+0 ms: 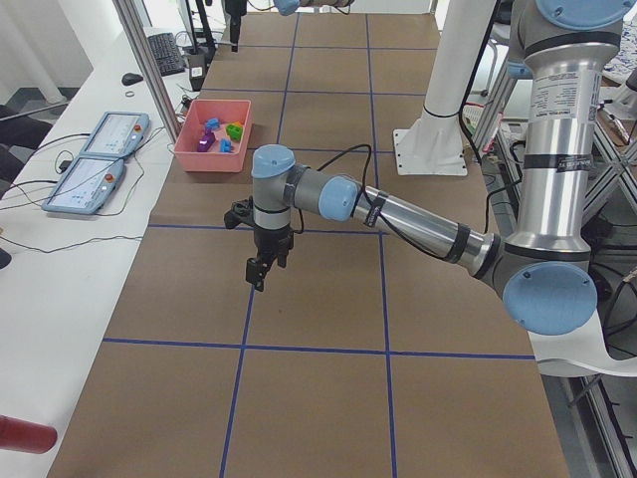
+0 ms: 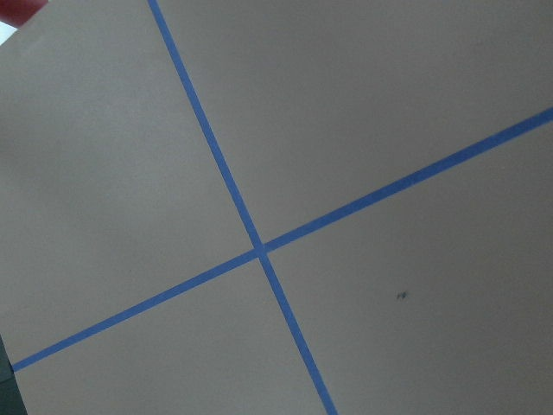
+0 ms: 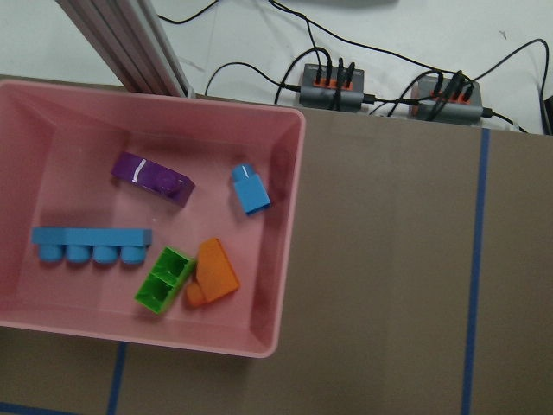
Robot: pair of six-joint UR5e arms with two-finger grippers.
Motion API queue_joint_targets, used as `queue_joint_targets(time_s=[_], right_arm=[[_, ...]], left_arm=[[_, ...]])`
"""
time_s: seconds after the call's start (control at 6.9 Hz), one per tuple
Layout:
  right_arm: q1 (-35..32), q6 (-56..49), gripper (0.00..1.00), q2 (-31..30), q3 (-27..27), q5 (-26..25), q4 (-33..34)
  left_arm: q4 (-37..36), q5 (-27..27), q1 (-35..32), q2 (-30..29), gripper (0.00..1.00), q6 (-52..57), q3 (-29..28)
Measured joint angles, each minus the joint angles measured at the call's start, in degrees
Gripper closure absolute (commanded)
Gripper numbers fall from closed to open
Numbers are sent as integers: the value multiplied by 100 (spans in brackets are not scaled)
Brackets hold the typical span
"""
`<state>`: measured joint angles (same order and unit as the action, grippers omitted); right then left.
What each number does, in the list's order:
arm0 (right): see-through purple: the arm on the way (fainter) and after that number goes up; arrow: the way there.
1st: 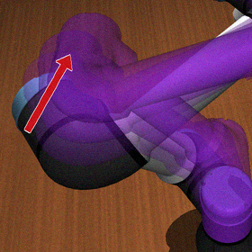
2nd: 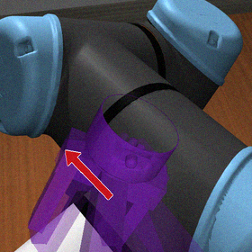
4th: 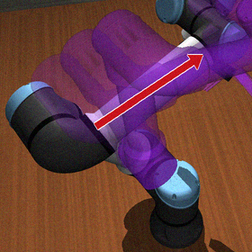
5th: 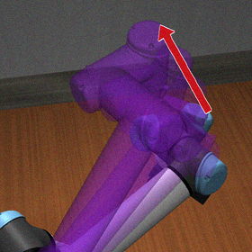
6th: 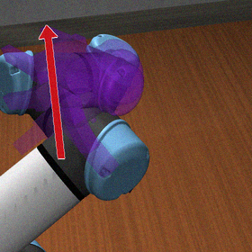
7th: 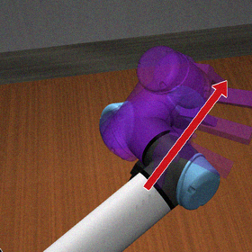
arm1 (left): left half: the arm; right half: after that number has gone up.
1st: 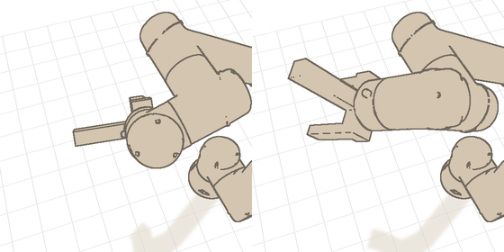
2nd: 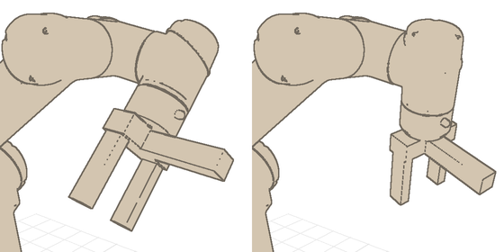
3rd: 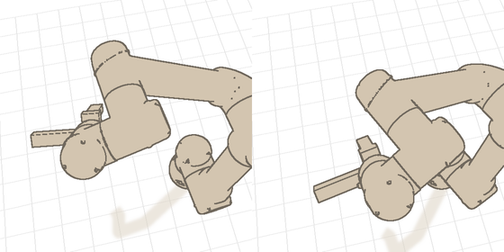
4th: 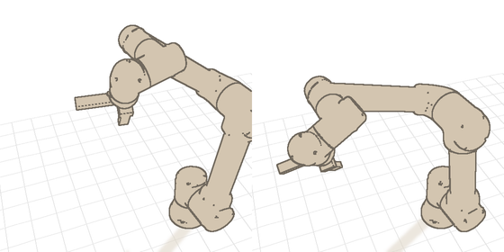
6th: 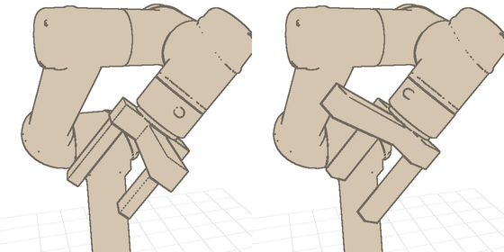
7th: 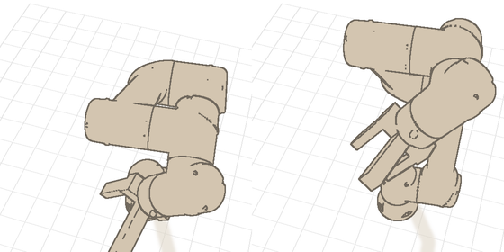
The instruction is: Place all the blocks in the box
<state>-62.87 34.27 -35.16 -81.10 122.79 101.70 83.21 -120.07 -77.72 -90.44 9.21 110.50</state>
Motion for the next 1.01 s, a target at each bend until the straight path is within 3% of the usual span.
queue_joint_targets(time_s=[0.58, 1.01], right_arm=[[-1181, -3244, 0, -2165, -538, 789, 155], [-1698, -4044, 0, -3147, -684, 1297, -93]], left_arm=[[-57, -557, -368, 146, 0, 576, -1], [108, -646, -569, 341, 0, -90, -10]])
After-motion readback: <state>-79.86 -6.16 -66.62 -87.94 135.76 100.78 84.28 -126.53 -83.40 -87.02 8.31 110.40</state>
